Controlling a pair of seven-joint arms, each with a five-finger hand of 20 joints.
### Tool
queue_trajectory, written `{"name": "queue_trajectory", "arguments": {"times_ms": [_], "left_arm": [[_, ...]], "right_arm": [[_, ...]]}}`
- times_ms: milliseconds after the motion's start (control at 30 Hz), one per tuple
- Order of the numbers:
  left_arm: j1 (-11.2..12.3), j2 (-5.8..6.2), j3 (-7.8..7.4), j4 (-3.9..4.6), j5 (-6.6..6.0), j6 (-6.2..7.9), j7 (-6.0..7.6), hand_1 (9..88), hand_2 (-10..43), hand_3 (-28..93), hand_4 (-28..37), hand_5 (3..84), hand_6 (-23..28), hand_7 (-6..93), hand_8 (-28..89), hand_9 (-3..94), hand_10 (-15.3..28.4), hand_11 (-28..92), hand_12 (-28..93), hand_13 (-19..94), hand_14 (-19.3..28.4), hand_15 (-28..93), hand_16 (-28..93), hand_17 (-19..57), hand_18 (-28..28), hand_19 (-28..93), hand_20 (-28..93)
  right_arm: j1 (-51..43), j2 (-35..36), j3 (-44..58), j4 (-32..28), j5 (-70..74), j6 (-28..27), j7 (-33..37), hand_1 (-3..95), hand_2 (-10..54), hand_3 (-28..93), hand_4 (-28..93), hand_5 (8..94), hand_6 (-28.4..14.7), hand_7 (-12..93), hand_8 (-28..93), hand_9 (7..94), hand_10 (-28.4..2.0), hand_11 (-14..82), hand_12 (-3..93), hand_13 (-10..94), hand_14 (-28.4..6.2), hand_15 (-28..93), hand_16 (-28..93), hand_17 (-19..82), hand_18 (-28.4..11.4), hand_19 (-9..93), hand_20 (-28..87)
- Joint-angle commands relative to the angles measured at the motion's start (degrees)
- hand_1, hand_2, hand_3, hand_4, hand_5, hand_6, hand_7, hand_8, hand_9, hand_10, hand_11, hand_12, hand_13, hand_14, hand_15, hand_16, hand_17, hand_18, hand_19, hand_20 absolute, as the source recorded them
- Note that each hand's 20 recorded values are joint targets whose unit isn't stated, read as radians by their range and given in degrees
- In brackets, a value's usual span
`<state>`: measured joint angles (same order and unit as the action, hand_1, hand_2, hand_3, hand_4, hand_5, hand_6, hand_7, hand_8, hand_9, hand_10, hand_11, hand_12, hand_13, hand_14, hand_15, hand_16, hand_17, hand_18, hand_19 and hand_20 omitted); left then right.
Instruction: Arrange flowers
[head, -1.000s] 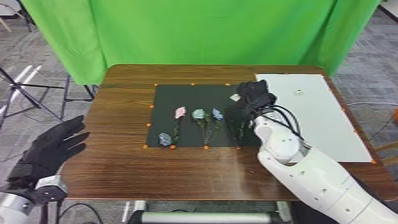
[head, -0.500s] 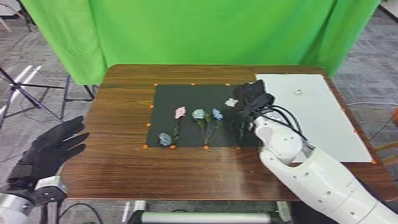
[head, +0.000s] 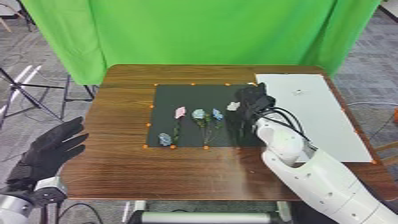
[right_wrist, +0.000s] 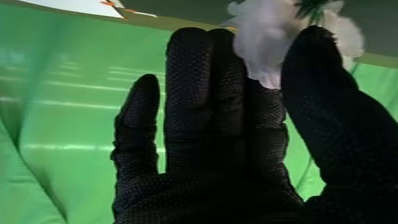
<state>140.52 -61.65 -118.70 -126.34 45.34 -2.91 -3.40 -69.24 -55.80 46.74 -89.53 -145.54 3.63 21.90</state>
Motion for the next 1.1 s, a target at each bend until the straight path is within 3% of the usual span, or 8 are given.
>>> {"name": "queue_trajectory", "arguments": {"times_ms": [33, 267, 367, 467, 600, 767, 900, 1100], "left_arm": [[0.76, -0.63, -0.73, -0.50, -0.17, -0.85, -0.67, 25.2, 0.5, 70, -27.1, 27.5, 2.4, 19.2, -10, 21.8, 10.5, 17, 16, 16, 13.4, 24, 3, -10.7, 17.5, 37, 9], [0.65, -0.71, -0.59, -0.49, -0.15, -0.69, -0.60, 25.3, 0.5, 70, -27.1, 27.5, 2.5, 19.2, -10, 21.7, 10.5, 17, 16, 16, 13.5, 24, 3, -10.7, 17.7, 38, 9], [0.84, -0.91, -0.81, -0.66, -0.13, -0.60, -0.62, 25.2, 0.5, 70, -27.1, 27.5, 2.5, 19.3, -10, 21.7, 10.6, 17, 16, 16, 13.4, 24, 3, -10.7, 17.7, 38, 9], [0.83, -0.78, -0.56, -0.57, -0.06, -0.46, -0.47, 25.3, 0.6, 70, -27.2, 27.5, 2.5, 19.3, -10, 21.8, 10.6, 17, 16, 16, 13.4, 24, 3, -10.7, 17.7, 38, 9], [0.92, -0.67, -0.50, -0.60, -0.09, -0.52, -0.47, 25.2, 0.5, 70, -27.2, 27.5, 2.4, 19.3, -10, 21.8, 10.5, 17, 16, 16, 13.5, 24, 3, -10.7, 17.7, 38, 9], [0.79, -0.57, -0.48, -0.47, -0.12, -0.59, -0.58, 25.2, 0.6, 70, -27.3, 27.5, 2.5, 19.3, -10, 21.7, 10.5, 17, 16, 16, 13.5, 24, 3, -10.7, 17.7, 38, 9], [0.67, -0.40, -0.38, -0.38, -0.15, -0.66, -0.57, 25.3, 0.7, 70, -27.3, 27.5, 2.5, 19.3, -10, 21.7, 10.5, 17, 16, 16, 13.5, 24, 3, -10.7, 17.7, 38, 9], [0.24, -0.18, -0.07, -0.13, -0.15, -1.01, -0.87, 25.2, 0.7, 70, -27.2, 27.6, 2.6, 19.3, -10, 21.7, 10.4, 17, 16, 16, 13.4, 24, 3, -10.7, 17.7, 38, 9]], "right_arm": [[-1.42, 1.17, 2.96, -3.39, 0.31, -1.24, -1.15, 27.1, -9.5, 85, -28, 51.7, 2.3, 43, -20, 56.0, -8.9, 37.3, 26.8, 52, -5.5, 58, 24, 14, -18.8, 70, 50], [-3.77, 2.53, 7.19, -7.23, 3.11, -2.69, -2.41, 16.3, -9.5, 83, -28, 45.7, -0.8, 38, -17, 48.5, -11.3, 36.3, 27.9, 47, -8.6, 59, 23, 10, -20.4, 70, 53], [-2.95, 3.23, 7.35, -6.52, 5.60, -2.30, 2.99, 12.5, -9.0, 83, -28, 44.9, -1.6, 36, -15, 46.5, -13.0, 33.7, 28.2, 44, -9.6, 58, 22, 9, -20.6, 68, 53], [-1.52, 3.43, 8.34, -3.43, 2.97, -7.69, 8.60, 13.2, -3.8, 83, -26, 39.4, -3.8, 30, -12, 39.8, -15.1, 26.1, 27.8, 38, -11.7, 46, 20, 8, -20.5, 65, 51], [1.15, 4.29, 8.41, 2.29, 8.10, -7.86, 12.51, 20.4, -3.3, 86, -22, 24.9, -6.5, 18, -8, 23.6, -16.7, 8.9, 28.7, 21, -15.4, 14, 30, 2, -21.1, 52, 32], [2.42, 5.05, 9.40, 7.11, 10.44, -7.17, 12.32, 23.3, -4.0, 88, -21, 18.8, -7.8, 13, -5, 16.2, -15.8, -0.8, 30.7, 15, -17.7, -5, 36, -1, -22.1, 46, 22], [3.27, 5.20, 10.25, 10.65, 11.90, -8.77, 7.92, 24.6, -4.5, 89, -22, 17.8, -7.6, 13, -6, 16.0, -14.8, -2.3, 29.9, 16, -17.7, -7, 32, 0, -22.0, 45, 19], [4.63, 5.07, 9.61, 14.66, 14.12, -7.18, 4.86, 26.3, -4.1, 91, -23, 17.9, -7.5, 17, -8, 18.9, -13.3, 1.4, 25.3, 24, -9.9, 0, 23, 4, -17.9, 43, 15]]}}
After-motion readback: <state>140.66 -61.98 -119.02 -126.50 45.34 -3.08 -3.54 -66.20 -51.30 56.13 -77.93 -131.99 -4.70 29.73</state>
